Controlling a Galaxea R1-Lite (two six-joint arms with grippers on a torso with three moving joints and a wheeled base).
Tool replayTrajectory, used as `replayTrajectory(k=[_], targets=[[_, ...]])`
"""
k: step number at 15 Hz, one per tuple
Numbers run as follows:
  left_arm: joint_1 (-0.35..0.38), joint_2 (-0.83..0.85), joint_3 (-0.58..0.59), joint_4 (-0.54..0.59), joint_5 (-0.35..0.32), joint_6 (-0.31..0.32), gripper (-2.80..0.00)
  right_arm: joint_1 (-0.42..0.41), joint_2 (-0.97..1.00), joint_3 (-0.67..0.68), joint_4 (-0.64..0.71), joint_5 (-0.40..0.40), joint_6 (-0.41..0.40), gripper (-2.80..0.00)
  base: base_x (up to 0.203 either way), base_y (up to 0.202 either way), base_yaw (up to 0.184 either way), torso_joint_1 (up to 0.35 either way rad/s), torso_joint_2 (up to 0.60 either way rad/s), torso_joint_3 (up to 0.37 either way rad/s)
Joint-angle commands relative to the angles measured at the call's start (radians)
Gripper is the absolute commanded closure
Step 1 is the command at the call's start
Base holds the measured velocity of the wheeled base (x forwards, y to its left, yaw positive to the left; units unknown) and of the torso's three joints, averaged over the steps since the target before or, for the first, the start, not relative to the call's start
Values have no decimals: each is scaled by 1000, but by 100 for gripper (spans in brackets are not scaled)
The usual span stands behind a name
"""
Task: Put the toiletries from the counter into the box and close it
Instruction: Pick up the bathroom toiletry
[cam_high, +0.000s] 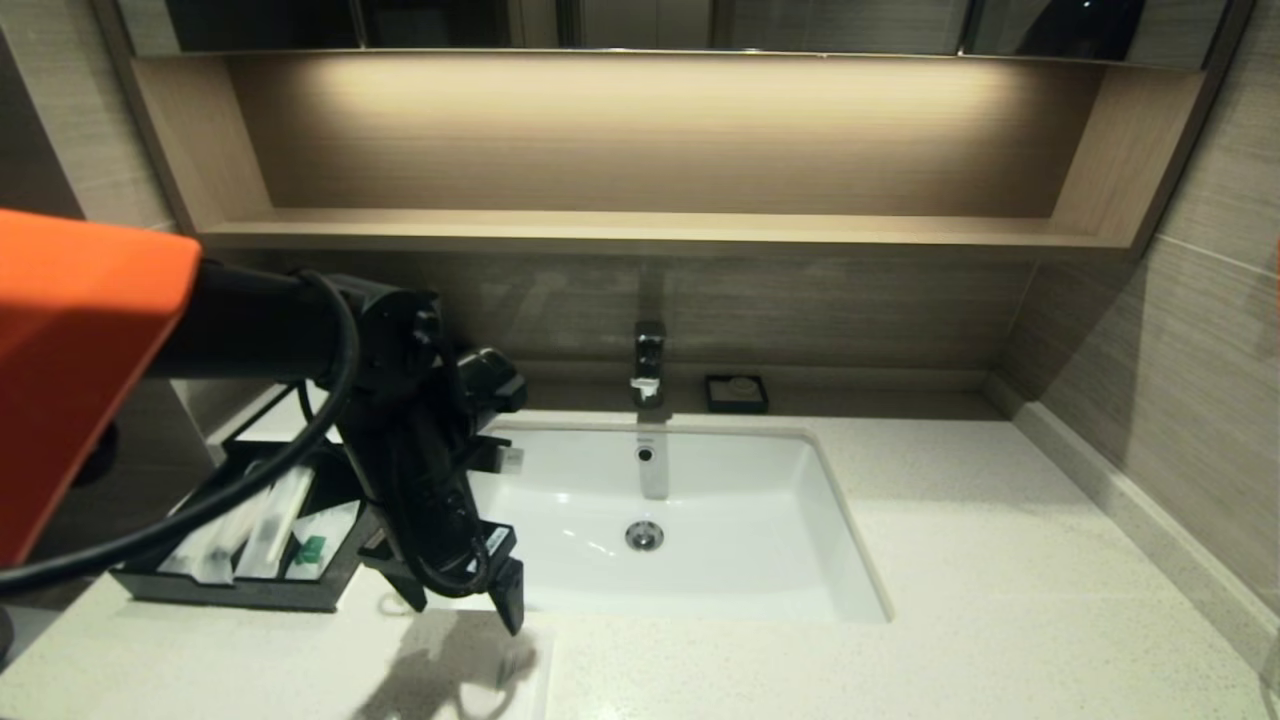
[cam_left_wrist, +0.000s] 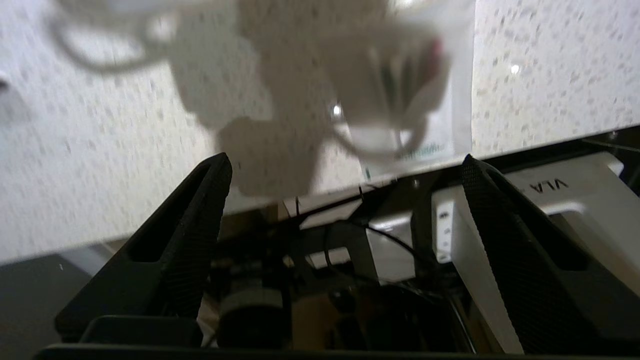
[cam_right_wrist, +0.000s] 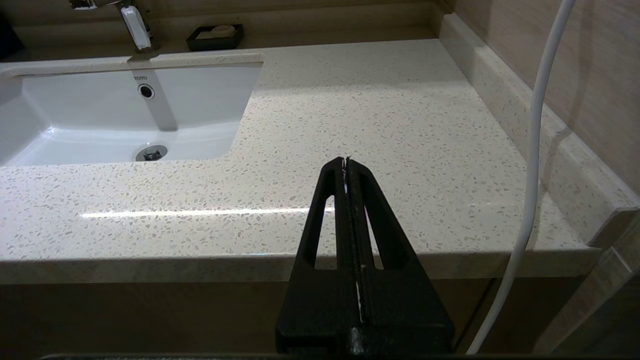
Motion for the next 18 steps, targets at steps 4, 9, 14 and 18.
replayTrajectory(k=[4,9,14,18], targets=[[-38,-38,15,183,-3,-109,-280,0,2,0,-1,0,0,0,0,0,0,0,0,0],[-117,-50,72,-95,-5,-242,-280,0,1,0,-1,0,0,0,0,0,0,0,0,0],[-187,-32,172,-207,8,-344,-280,0,2,0,-1,0,0,0,0,0,0,0,0,0],[-201,-24,176,-144,27,-448,-280,0,1,0,0,0,0,0,0,0,0,0,0,0]])
